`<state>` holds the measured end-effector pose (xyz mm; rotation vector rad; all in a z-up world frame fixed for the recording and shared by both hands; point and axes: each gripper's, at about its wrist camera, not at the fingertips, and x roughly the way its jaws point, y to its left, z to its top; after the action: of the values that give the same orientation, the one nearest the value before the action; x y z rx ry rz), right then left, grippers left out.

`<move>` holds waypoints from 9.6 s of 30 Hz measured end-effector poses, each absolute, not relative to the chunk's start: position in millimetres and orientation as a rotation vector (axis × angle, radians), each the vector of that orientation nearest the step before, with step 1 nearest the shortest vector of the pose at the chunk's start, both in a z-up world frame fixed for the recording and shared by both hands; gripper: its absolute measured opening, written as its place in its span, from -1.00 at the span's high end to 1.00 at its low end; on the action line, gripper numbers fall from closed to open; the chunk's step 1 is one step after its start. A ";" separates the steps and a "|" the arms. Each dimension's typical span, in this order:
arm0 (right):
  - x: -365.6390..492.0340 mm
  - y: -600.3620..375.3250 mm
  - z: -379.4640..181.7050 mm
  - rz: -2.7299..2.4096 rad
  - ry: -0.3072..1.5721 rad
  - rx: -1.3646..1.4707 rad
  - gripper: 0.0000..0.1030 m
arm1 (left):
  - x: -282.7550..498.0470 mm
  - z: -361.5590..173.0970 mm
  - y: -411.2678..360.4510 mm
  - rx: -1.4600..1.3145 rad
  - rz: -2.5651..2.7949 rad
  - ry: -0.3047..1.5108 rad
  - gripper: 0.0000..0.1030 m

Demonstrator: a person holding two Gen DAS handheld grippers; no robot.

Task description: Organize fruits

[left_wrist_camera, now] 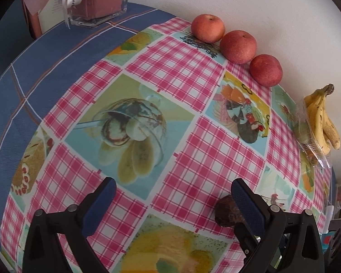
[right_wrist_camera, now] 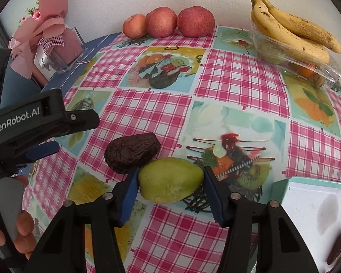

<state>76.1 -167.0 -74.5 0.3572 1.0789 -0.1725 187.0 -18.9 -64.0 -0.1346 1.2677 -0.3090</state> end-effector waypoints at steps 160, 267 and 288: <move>-150.6 -205.7 1.8 -0.732 0.931 0.511 -0.77 | -7.8 18.8 -46.8 0.412 -0.290 0.870 -1.00; -155.4 -154.5 5.3 -0.719 0.977 0.373 -0.77 | -25.7 9.5 6.0 0.335 -0.358 1.024 -1.00; -154.8 -154.6 5.0 -0.718 0.980 0.373 -0.77 | -26.0 9.5 6.0 0.331 -0.352 1.027 -1.00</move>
<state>-154.8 -154.6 5.0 0.3731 0.9796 -0.7182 -26.0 6.0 9.5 0.3313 1.0267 -0.3525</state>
